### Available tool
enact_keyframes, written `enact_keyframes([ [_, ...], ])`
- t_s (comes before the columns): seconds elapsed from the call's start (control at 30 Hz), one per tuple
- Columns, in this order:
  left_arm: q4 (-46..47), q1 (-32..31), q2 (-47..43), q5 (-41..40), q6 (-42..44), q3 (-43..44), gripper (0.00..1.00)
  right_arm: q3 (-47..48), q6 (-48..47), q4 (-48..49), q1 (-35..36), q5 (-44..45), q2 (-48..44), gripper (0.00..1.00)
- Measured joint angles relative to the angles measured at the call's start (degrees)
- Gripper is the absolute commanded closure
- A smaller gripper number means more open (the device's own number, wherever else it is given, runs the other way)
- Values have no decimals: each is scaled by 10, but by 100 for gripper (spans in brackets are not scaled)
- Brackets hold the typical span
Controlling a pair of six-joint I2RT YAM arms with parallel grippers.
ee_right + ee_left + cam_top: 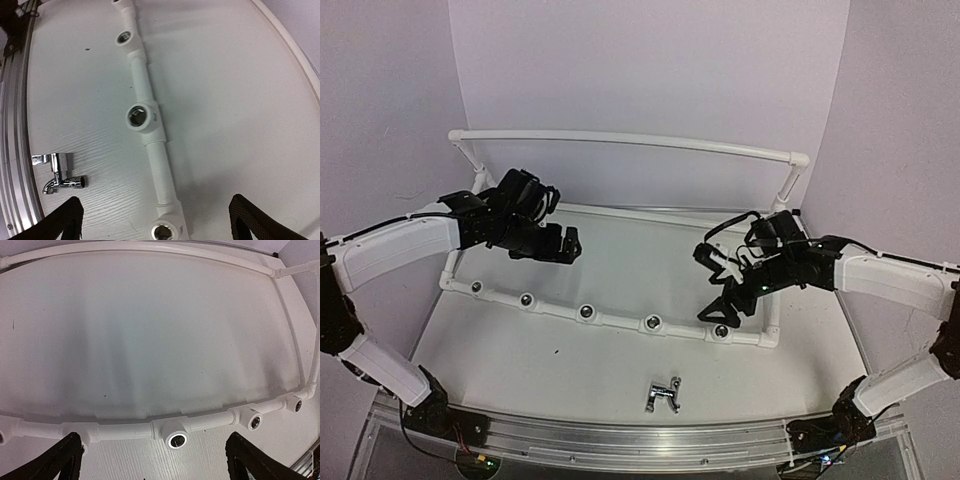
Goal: Install the water faucets
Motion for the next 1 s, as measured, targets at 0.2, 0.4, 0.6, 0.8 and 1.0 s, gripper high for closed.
enact_keyframes([
  [0.2,39,0,-65,26,-32,-38,0,23,-48,-37,95,9,40,5],
  [0.4,43,0,-69,31,-79,-39,0,52,-72,-41,191,28,114,28],
  [0.6,56,0,-95,51,-125,-77,0,59,-95,-43,247,47,190,37],
  [0.8,54,0,-108,51,-155,-85,0,68,-97,-44,260,54,221,39],
  [1.0,41,0,-111,40,-173,-85,0,70,-88,-38,275,65,239,42],
])
